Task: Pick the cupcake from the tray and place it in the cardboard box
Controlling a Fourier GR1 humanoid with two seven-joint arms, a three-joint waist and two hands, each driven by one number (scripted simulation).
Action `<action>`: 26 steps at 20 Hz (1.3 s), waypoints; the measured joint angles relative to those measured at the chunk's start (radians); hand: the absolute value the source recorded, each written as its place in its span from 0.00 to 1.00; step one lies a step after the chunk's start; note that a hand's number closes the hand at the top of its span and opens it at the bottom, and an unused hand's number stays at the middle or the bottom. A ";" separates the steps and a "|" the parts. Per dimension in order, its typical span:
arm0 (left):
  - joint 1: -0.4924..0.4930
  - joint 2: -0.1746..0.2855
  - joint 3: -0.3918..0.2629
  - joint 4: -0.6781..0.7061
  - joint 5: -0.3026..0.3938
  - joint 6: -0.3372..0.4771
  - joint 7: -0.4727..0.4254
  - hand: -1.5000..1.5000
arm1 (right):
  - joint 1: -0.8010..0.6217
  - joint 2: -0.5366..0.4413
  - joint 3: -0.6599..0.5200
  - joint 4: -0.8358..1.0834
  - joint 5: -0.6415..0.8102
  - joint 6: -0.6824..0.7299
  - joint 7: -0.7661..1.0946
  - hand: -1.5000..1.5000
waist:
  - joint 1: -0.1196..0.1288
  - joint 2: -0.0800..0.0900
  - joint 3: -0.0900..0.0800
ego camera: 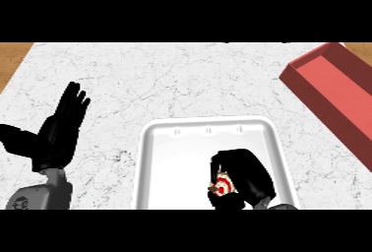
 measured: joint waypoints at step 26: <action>0.040 -0.011 -0.019 -0.075 -0.016 0.014 0.041 0.50 | 0.036 -0.107 0.044 -0.655 0.248 0.086 0.044 1.00 | -0.004 0.000 0.000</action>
